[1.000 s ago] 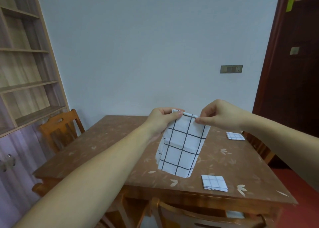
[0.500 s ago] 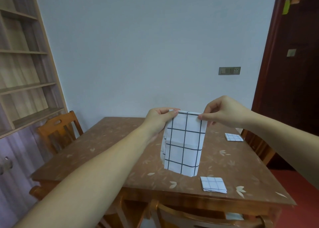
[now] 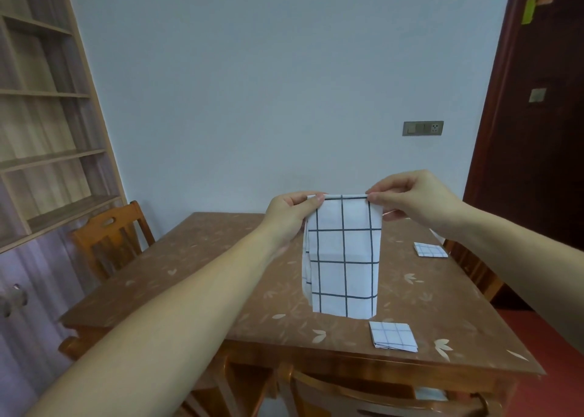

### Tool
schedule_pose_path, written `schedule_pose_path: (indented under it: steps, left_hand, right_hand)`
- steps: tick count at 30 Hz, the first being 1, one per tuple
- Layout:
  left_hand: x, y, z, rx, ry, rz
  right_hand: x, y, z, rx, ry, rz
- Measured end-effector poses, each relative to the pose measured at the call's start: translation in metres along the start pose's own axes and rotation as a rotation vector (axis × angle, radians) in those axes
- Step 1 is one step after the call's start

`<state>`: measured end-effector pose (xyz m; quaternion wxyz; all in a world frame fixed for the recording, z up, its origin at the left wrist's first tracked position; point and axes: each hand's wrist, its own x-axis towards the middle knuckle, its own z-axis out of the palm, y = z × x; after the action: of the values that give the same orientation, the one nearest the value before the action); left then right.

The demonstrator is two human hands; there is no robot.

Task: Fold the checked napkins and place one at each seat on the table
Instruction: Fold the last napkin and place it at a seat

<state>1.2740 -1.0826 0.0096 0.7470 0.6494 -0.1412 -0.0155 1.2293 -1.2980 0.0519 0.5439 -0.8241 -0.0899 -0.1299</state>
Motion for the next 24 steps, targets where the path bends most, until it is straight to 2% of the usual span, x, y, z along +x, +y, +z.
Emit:
schedule_pose_path:
  steps: [2, 4, 9, 14, 17, 19, 21, 24]
  left_hand:
    - [0.002, 0.002, 0.001, -0.033, 0.036, 0.022]
    - [0.004, 0.002, 0.003, -0.025, 0.092, 0.077]
    - [0.008, -0.001, -0.001, 0.080, 0.272, 0.207]
    - [0.002, 0.000, 0.002, 0.119, 0.276, 0.257]
    - [0.000, 0.002, 0.000, 0.183, 0.219, 0.113]
    - [0.001, -0.002, -0.008, 0.269, 0.075, 0.008]
    - [-0.004, -0.006, -0.011, 0.329, -0.082, -0.048]
    - [-0.004, -0.014, -0.008, 0.440, -0.094, -0.028]
  right_hand:
    - [-0.003, 0.004, 0.008, 0.070, -0.029, 0.062]
    - [-0.010, 0.013, 0.018, 0.012, -0.107, 0.127]
    - [-0.018, 0.023, 0.026, -0.022, -0.215, 0.151]
    - [-0.018, 0.022, 0.025, -0.031, -0.275, 0.138]
    - [-0.014, 0.023, 0.023, 0.018, -0.238, 0.124]
    - [-0.012, 0.024, 0.021, 0.033, -0.197, 0.121]
    - [-0.010, 0.026, 0.018, 0.054, -0.162, 0.123]
    - [-0.011, 0.026, 0.020, 0.125, -0.117, 0.116]
